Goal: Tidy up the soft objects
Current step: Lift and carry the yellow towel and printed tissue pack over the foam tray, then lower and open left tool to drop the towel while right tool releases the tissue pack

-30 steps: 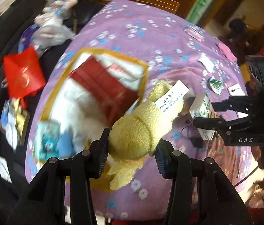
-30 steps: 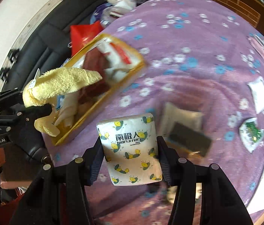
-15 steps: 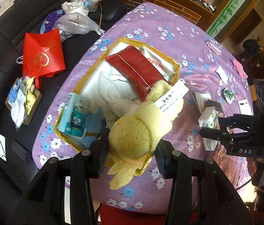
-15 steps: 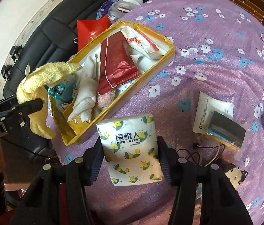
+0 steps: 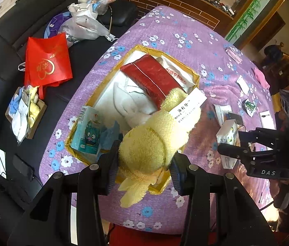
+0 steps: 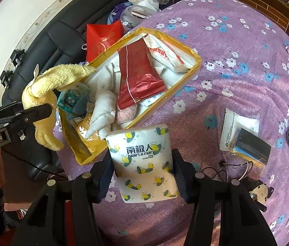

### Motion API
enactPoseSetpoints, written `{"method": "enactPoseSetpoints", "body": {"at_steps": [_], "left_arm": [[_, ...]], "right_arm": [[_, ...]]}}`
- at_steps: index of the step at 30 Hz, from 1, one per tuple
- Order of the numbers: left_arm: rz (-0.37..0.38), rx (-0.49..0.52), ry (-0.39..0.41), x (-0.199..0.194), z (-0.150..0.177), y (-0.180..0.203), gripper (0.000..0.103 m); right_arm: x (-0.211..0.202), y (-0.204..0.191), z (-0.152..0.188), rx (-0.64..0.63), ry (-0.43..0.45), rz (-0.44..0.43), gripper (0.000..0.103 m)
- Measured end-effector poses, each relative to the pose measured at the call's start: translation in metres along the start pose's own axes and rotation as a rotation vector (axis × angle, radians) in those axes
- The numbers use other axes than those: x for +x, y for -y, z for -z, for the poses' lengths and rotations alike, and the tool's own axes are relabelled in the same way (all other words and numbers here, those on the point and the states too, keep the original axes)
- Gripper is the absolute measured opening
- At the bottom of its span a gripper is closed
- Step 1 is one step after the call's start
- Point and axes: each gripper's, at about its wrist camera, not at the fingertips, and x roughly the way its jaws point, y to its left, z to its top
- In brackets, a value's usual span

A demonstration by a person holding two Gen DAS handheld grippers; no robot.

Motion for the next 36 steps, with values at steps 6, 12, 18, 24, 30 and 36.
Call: {"method": "enactPoseSetpoints", "body": {"at_steps": [6,12,18,24,30,36], "left_arm": [[-0.033,-0.012,0.005,0.005,-0.014,-0.018,0.044],[-0.033,-0.035,-0.005,0.013,-0.028,-0.037,0.044],[-0.016,-0.063,-0.041,0.044,-0.05,-0.048,0.044],[-0.012,-0.054,-0.086,0.08,-0.074,-0.053,0.044],[0.009,-0.07,-0.132,0.108,-0.079,-0.063,0.044],[0.021,-0.036,-0.137,0.113,-0.073,-0.064,0.043]], "right_arm": [[0.003,-0.008,-0.007,-0.006,0.003,-0.005,0.054],[0.008,-0.015,-0.014,-0.007,-0.001,-0.014,0.054],[0.013,-0.02,-0.022,0.0,-0.002,-0.019,0.054],[0.02,-0.032,-0.041,-0.003,-0.002,-0.033,0.054],[0.043,-0.05,-0.078,-0.017,0.007,-0.093,0.054],[0.08,-0.056,-0.104,0.0,-0.04,-0.103,0.054]]}}
